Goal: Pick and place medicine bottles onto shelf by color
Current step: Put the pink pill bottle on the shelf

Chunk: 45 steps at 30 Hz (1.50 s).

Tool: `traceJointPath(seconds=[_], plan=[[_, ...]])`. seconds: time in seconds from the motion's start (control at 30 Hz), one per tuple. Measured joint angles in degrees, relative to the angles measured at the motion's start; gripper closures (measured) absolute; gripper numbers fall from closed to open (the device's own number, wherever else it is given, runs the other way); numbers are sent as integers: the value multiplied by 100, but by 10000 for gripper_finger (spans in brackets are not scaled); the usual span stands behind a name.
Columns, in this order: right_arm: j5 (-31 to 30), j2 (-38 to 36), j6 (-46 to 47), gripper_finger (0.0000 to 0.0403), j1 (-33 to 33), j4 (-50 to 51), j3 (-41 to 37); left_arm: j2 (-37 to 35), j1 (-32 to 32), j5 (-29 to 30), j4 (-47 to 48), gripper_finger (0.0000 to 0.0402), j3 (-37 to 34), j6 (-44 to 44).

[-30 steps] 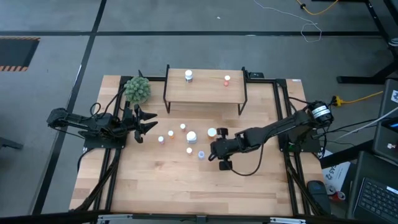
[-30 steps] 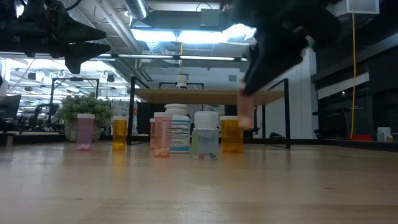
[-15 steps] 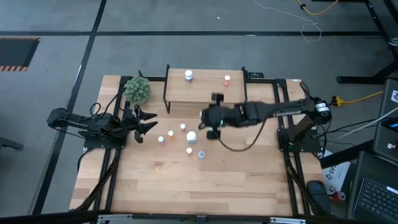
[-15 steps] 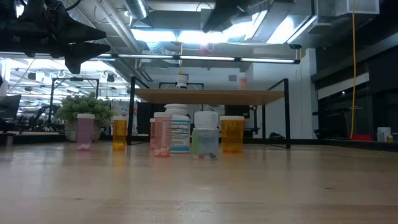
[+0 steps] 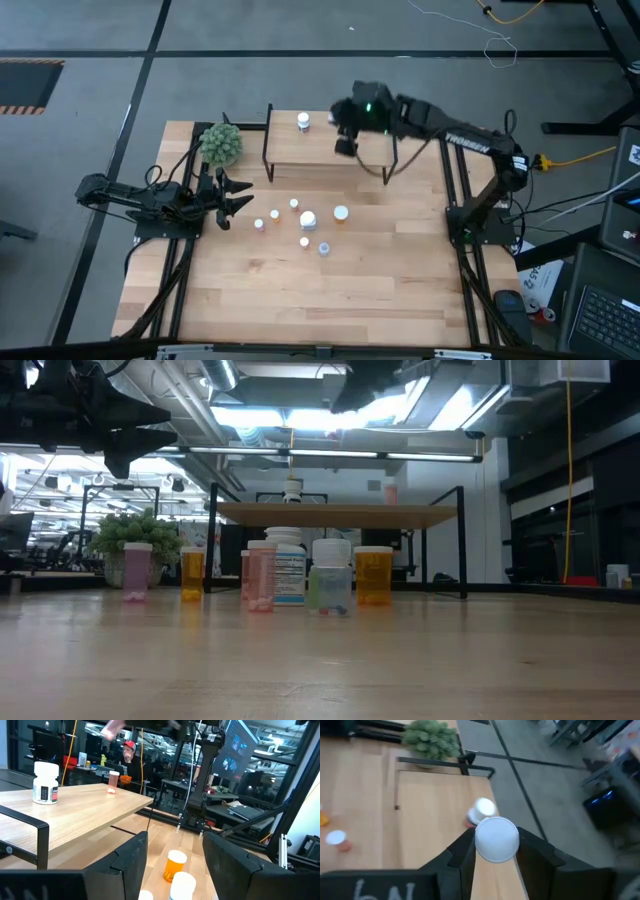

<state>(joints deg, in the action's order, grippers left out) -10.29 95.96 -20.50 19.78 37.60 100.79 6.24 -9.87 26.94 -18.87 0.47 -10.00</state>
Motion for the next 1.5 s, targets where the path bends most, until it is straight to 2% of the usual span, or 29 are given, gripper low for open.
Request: traceJointPath(seconds=[0.13, 0.37, 0.47, 0.63, 0.8, 0.97, 1.5], plan=[[692, 164, 386, 275, 670, 3, -2, 0, 0, 0, 8, 215, 0, 2], [895, 709, 893, 275, 1297, 78, -9, 0, -2, 96, 39, 215, 0, 7], [1140, 907, 889, 275, 1328, 34, -11, 1, -1, 112, 40, 215, -2, 7], [1163, 1179, 837, 275, 1299, 65, -13, 2, -2, 114, 39, 215, 0, 4], [1204, 1185, 953, 275, 1288, 56, -13, 1, -1, 111, 39, 215, 0, -2], [1593, 1199, 1183, 275, 1288, 394, -13, 1, -1, 111, 39, 215, 0, -5], [1599, 1213, 1252, 276, 1288, 637, -11, 1, -1, 109, 39, 215, 0, -10]])
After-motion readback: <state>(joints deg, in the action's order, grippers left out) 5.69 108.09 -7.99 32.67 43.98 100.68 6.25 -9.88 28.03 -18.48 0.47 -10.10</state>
